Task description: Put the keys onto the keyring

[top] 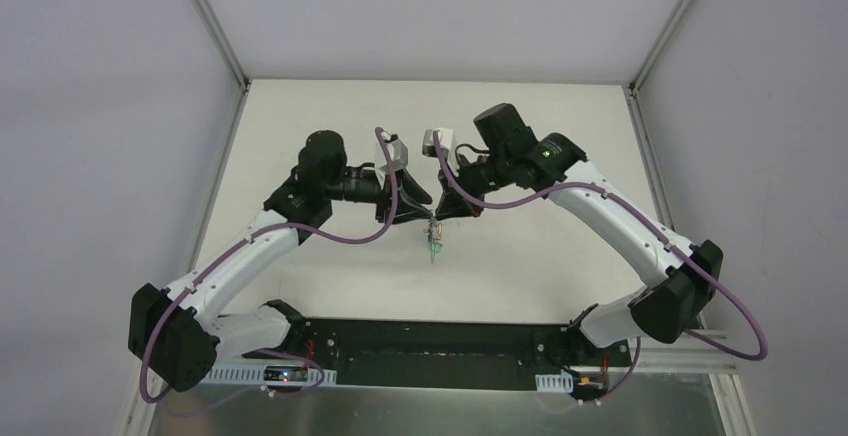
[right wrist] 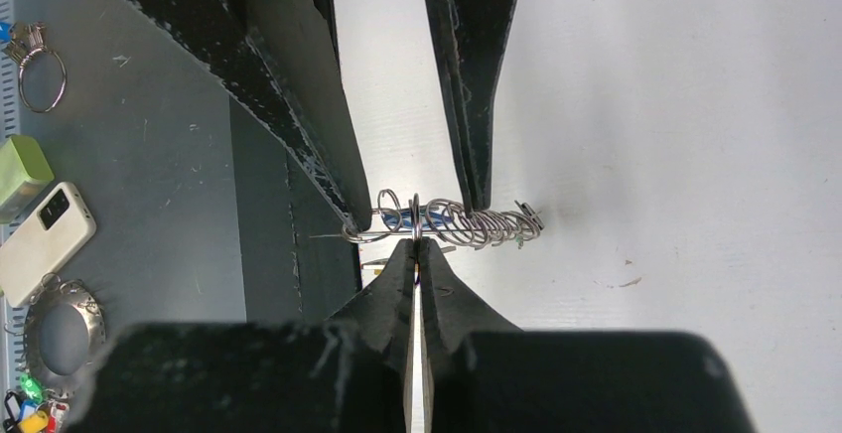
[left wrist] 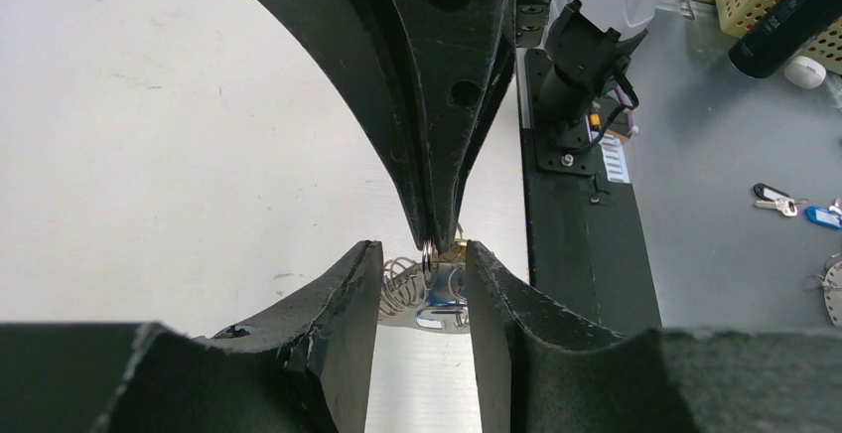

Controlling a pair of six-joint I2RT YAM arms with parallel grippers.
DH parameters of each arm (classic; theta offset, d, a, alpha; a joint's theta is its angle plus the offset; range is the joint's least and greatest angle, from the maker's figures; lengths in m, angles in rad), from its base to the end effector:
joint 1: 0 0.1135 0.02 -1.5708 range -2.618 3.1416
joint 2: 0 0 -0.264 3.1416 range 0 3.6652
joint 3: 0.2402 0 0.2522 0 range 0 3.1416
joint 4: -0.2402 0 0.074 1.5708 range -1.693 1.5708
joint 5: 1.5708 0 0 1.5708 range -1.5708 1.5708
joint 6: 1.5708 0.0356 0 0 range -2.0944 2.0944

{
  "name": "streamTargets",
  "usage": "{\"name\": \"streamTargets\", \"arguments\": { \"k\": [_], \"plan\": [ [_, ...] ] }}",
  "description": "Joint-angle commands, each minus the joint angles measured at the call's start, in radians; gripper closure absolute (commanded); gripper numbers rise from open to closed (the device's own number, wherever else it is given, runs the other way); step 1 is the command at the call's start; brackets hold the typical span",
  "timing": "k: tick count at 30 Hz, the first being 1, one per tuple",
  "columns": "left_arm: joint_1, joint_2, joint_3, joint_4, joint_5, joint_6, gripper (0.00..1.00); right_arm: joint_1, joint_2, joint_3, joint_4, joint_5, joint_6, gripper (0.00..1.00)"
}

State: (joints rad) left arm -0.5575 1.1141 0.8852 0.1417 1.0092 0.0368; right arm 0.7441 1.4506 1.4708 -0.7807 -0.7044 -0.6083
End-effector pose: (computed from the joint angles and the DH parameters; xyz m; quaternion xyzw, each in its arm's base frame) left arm 0.1948 -0.1570 0.3452 0.5013 0.5214 -0.4967 0.4797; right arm 0.2090 0.2237 0.3708 -0.6459 0.5877 0.3414 0.3476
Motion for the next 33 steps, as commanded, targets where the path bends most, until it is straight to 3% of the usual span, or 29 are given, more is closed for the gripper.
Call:
{"name": "streamTargets", "arguments": {
  "k": [1,12,21,28,33],
  "plan": [
    [-0.014,0.008,-0.005,0.03,0.002,0.008,0.63,0.006,-0.013,0.023,0.036,-0.035,0.015,1.0],
    [-0.021,0.029,0.012,0.028,0.01,-0.005,0.77,0.006,-0.014,0.023,0.038,-0.034,0.015,1.0],
    [-0.022,0.02,0.011,0.031,0.011,-0.012,1.0,0.005,-0.016,0.016,0.038,-0.027,0.013,1.0],
    [-0.02,0.002,0.012,0.014,-0.006,-0.031,1.0,-0.003,-0.03,-0.006,0.055,-0.018,0.021,0.99],
    [-0.018,-0.015,0.016,0.04,0.004,-0.093,1.0,-0.056,-0.062,-0.058,0.109,-0.098,0.064,0.84]
  ]
}}
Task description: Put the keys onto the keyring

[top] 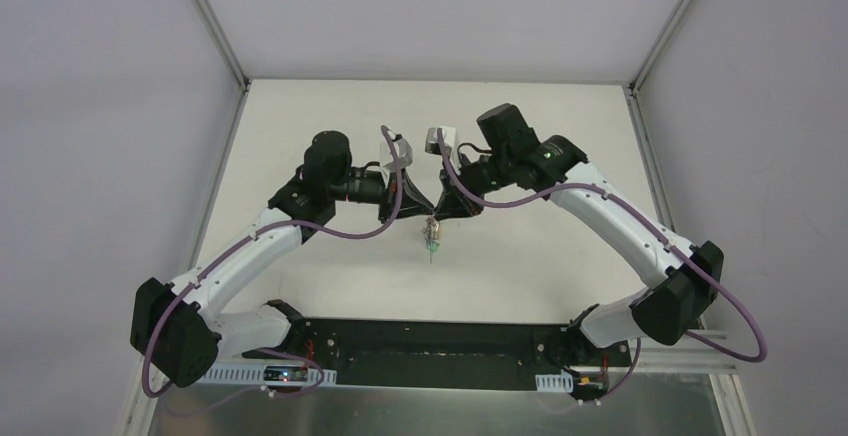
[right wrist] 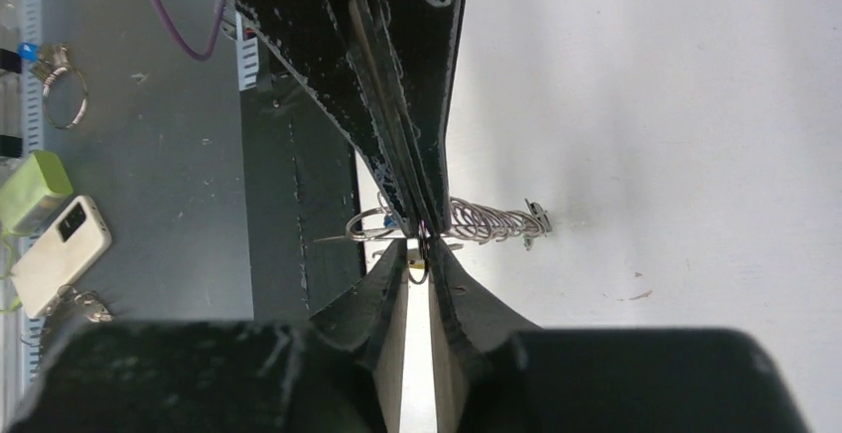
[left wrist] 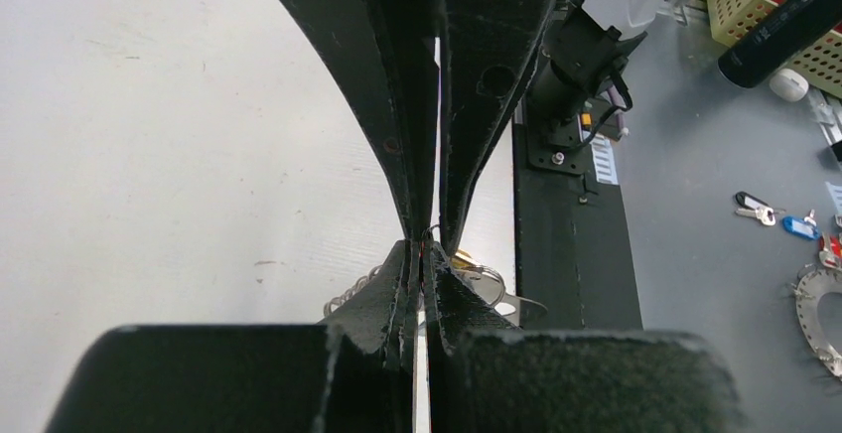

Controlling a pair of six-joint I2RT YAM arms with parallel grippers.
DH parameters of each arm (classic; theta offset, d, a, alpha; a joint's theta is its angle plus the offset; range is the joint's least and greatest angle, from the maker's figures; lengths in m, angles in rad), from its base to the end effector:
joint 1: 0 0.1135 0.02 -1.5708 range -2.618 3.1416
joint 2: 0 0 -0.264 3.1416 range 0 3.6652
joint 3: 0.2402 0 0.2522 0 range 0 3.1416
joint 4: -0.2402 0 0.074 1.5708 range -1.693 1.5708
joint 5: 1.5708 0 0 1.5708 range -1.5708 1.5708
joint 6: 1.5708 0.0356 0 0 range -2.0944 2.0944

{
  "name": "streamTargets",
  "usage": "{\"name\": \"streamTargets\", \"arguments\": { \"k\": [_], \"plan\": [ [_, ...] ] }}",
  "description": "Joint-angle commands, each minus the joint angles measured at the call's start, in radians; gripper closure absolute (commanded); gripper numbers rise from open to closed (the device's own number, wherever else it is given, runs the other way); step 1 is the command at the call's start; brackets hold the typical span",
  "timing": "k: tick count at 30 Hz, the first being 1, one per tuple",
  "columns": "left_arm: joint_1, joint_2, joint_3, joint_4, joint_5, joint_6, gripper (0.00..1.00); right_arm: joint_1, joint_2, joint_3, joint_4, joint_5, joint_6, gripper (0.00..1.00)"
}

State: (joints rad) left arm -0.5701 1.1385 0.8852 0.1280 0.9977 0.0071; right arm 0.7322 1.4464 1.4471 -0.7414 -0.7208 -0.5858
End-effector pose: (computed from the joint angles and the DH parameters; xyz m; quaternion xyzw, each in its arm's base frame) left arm 0.1978 -0.1623 0.3382 0.4908 0.5413 -0.5060 0.4583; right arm 0.2122 0.2224 0.3676 -0.6368 0.5899 0.3494 0.3527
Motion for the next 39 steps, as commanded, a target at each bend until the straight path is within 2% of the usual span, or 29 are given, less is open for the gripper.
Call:
{"name": "streamTargets", "arguments": {
  "k": [1,7,10,25,35,39],
  "plan": [
    [-0.005,-0.041,0.014,0.071,0.022,-0.083,1.0,-0.062,-0.065,-0.05,0.089,-0.116,0.057,0.82],
    [-0.005,-0.043,-0.002,0.16,0.041,-0.169,1.0,-0.138,-0.105,-0.123,0.164,-0.25,0.111,0.7],
    [-0.005,-0.041,-0.01,0.178,0.046,-0.181,1.0,-0.147,-0.11,-0.14,0.185,-0.278,0.127,0.68],
    [-0.005,-0.044,-0.017,0.203,0.048,-0.197,1.0,-0.154,-0.098,-0.176,0.22,-0.364,0.14,0.66],
    [-0.005,-0.045,-0.023,0.225,0.053,-0.214,1.0,-0.154,-0.084,-0.18,0.239,-0.383,0.157,0.84],
    [-0.005,-0.047,-0.024,0.228,0.055,-0.213,1.0,-0.154,-0.08,-0.182,0.244,-0.395,0.162,0.97]
  ]
}}
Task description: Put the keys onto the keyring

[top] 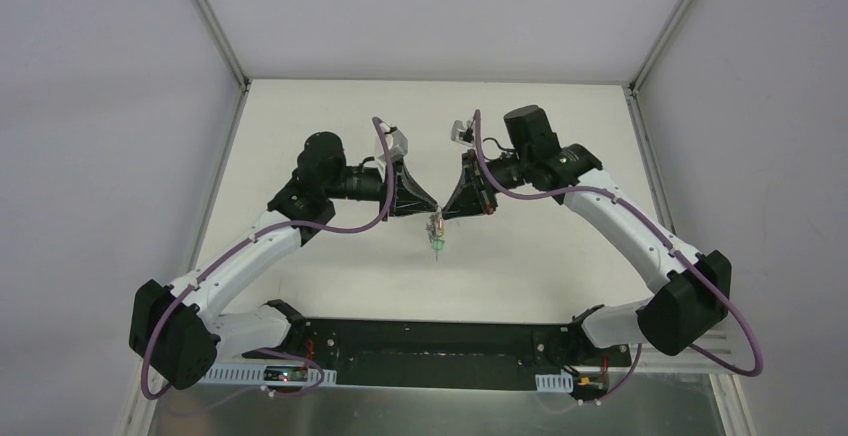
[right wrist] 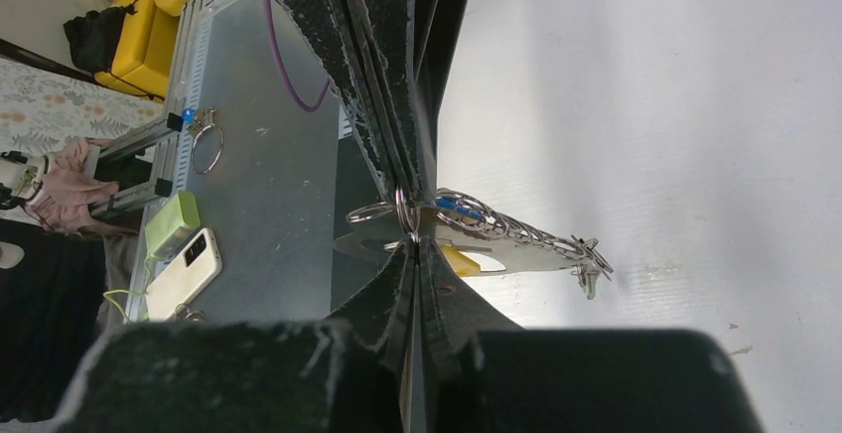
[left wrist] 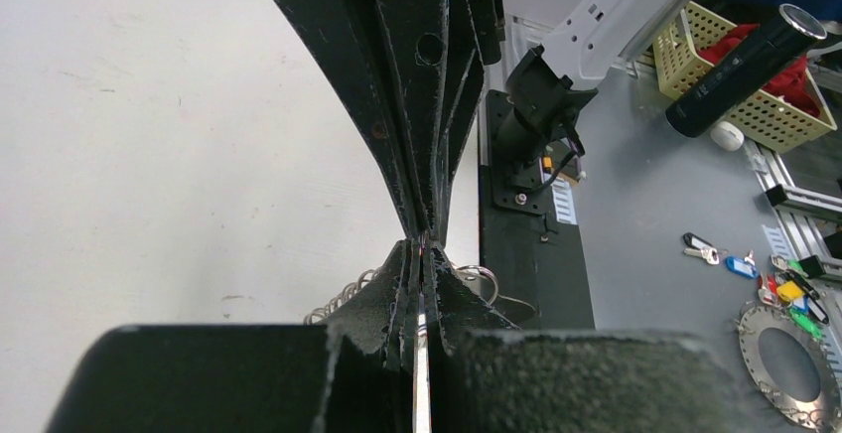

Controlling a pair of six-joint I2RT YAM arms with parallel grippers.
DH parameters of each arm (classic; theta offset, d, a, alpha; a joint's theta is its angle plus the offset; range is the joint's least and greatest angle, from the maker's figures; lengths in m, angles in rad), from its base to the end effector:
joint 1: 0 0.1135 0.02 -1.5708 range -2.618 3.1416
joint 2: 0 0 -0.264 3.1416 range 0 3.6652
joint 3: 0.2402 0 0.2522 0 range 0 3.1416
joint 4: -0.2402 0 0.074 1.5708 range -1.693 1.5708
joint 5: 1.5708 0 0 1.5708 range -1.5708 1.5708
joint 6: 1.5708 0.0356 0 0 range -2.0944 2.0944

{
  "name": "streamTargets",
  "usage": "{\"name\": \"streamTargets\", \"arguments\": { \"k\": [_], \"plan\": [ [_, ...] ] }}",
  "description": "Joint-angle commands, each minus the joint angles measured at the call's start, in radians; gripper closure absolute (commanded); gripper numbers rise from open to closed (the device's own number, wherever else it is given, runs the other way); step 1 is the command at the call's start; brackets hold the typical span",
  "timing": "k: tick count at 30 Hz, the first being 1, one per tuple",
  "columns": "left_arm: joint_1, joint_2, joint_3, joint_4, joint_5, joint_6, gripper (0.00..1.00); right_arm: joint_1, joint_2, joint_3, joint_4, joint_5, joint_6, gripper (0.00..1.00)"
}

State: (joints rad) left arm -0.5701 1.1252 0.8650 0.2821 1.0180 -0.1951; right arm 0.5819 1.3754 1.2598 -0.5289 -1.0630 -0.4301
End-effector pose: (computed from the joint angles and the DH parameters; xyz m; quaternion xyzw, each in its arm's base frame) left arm 0.1950 -0.1610 0.3487 0.4561 0.5350 -0.5492 0.4518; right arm 0.2268 0.1865 0.3490 -0.5719 0.5648 0.4813 0.3496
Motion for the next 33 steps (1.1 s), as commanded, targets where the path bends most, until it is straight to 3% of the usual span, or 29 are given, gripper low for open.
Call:
{"name": "streamTargets", "arguments": {
  "k": [1,25,33],
  "plan": [
    [-0.005,-0.034,-0.003,0.076,0.035,-0.011,1.0,-0.004,-0.009,0.003,0.034,-0.053,0.008,1.0],
    [-0.005,-0.018,-0.049,0.316,0.102,-0.17,1.0,0.02,0.035,-0.058,0.189,-0.131,0.111,0.99],
    [-0.005,-0.026,-0.057,0.305,0.104,-0.161,1.0,-0.018,-0.036,-0.07,0.179,-0.105,0.09,0.74]
  ]
}}
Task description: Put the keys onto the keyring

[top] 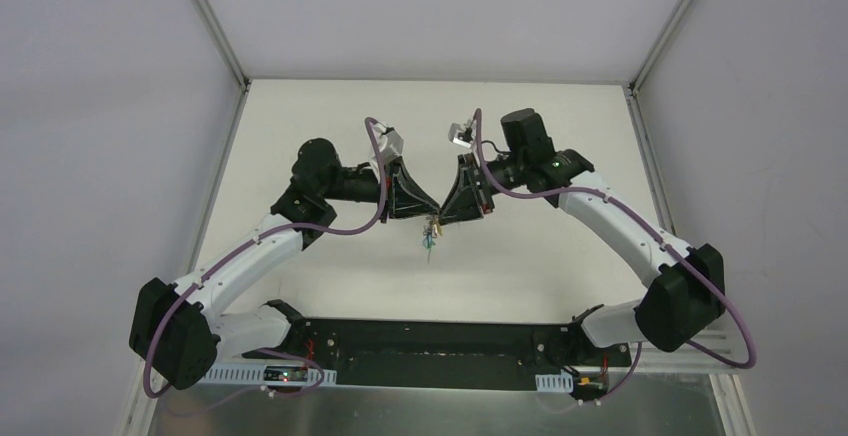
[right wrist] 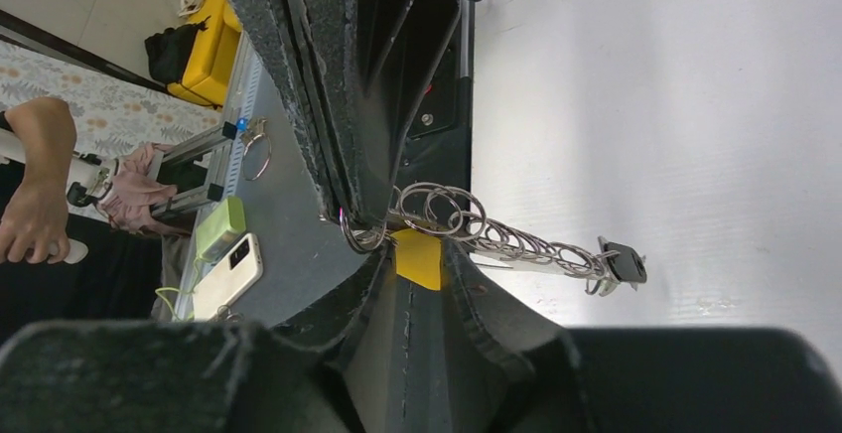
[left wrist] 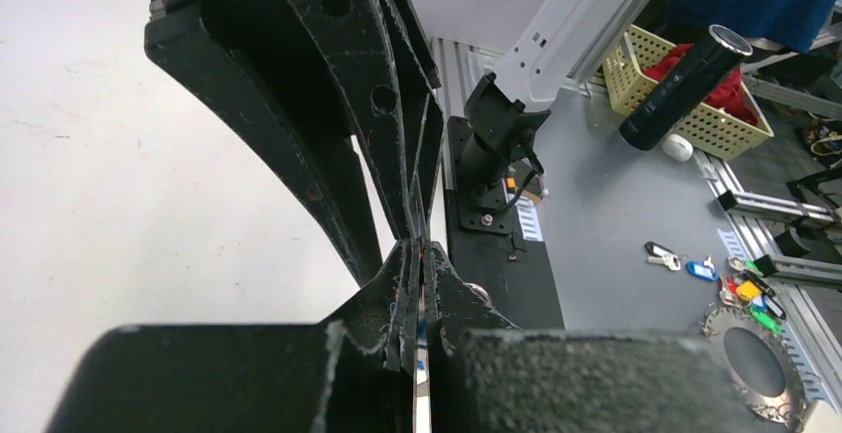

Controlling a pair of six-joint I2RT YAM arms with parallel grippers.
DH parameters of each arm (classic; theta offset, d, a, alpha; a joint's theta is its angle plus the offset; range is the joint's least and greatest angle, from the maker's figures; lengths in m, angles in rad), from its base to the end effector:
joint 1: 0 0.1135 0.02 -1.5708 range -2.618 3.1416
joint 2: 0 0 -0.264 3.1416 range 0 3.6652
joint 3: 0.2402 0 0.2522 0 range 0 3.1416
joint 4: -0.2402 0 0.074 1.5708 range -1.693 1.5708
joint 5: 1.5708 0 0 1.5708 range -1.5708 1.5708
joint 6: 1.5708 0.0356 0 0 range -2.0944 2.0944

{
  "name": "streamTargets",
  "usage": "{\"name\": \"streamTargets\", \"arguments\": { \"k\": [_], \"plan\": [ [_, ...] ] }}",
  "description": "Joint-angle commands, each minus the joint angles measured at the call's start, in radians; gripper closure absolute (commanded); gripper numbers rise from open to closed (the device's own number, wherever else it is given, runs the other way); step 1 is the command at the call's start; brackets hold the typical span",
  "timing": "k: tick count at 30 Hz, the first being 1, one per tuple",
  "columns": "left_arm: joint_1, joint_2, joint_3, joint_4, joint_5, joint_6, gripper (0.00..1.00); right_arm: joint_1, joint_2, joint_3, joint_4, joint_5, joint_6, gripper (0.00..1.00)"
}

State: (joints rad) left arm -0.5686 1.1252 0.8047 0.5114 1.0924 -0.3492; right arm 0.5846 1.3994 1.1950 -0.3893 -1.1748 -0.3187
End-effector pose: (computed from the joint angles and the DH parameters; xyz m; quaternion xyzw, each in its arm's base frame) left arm 0.1906 -0.1593 0.3486 0.4578 0.4968 -0.5884 0.4444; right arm 0.2318 0.1928 0.3336 -0.5548 0.5478 0.5368 0.3224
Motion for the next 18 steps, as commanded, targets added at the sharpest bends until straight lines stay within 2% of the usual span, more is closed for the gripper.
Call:
{"name": "streamTargets", "arguments": {
  "k": [1,8,18],
  "plan": [
    [-0.007,-0.027,0.004,0.074,0.028,-0.007,1.0,-0.026,-0.076,-0.006,0.033,0.014,-0.032,0.73],
    [-0.007,-0.027,0.005,0.075,0.006,-0.023,1.0,-0.056,-0.159,0.01,-0.01,0.025,-0.077,0.72],
    [-0.007,0.004,0.013,0.115,-0.049,-0.101,1.0,-0.041,-0.144,0.016,0.032,0.022,-0.034,0.72]
  ]
}}
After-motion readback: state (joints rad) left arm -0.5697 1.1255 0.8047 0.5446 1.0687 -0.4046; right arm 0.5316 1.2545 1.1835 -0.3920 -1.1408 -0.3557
